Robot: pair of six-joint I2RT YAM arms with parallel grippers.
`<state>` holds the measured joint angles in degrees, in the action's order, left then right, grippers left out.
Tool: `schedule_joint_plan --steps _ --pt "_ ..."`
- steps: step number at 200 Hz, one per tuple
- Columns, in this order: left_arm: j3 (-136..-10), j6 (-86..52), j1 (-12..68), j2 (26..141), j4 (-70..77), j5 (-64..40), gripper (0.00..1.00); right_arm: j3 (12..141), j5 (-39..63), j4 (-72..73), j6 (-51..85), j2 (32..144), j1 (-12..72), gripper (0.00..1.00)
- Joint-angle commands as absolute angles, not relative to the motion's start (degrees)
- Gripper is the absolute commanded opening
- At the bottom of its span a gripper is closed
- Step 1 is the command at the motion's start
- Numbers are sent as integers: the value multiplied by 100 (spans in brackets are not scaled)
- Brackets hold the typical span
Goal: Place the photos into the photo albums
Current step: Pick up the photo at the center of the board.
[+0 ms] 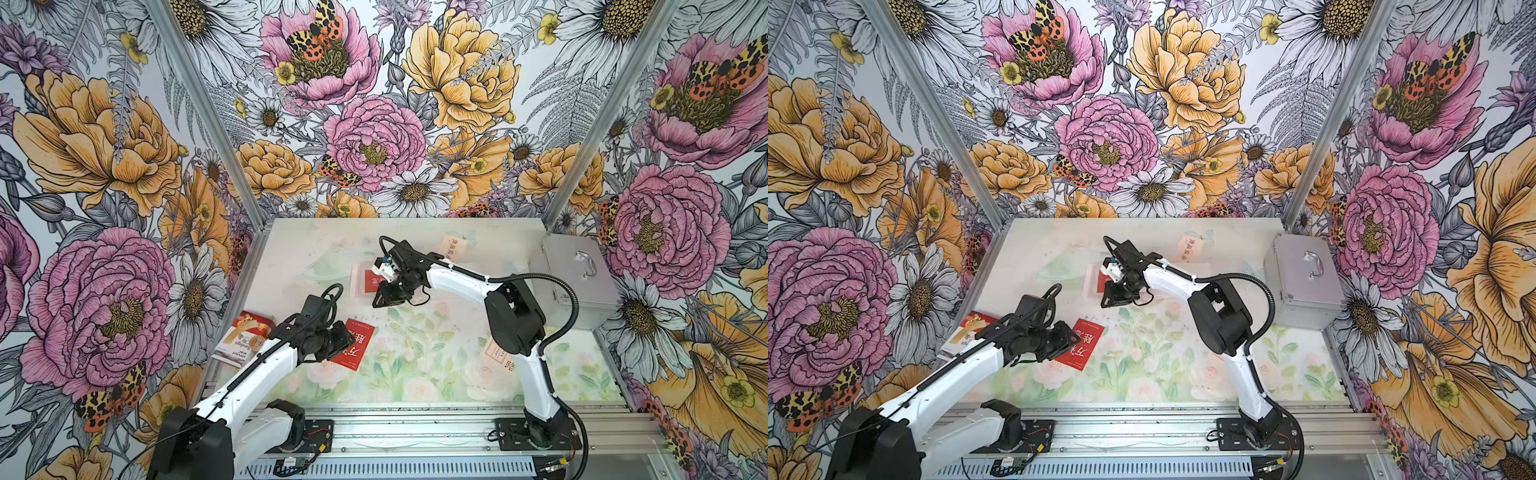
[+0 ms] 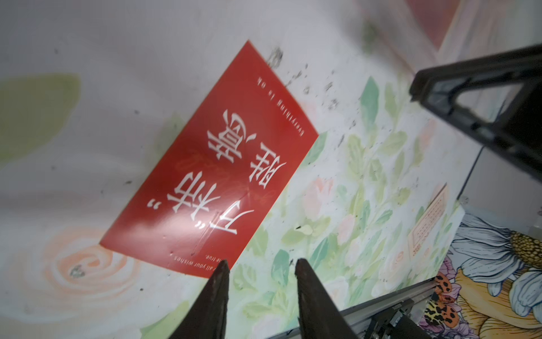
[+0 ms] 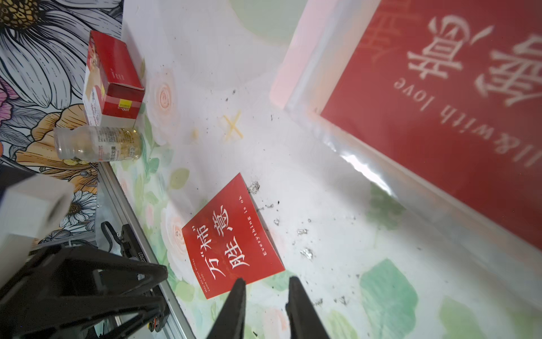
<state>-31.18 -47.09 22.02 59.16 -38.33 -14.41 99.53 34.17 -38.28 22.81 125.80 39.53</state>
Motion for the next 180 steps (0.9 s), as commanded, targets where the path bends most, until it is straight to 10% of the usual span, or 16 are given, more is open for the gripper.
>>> schedule_joint_plan --steps 1,180 --pt "-2901 -5730 2566 5485 -3909 -831 40 10199 3412 -3671 2207 12746 4058 31" --pt "-2364 -6701 3055 5915 -3470 -341 43 10942 4069 -3665 2295 13894 4245 38"
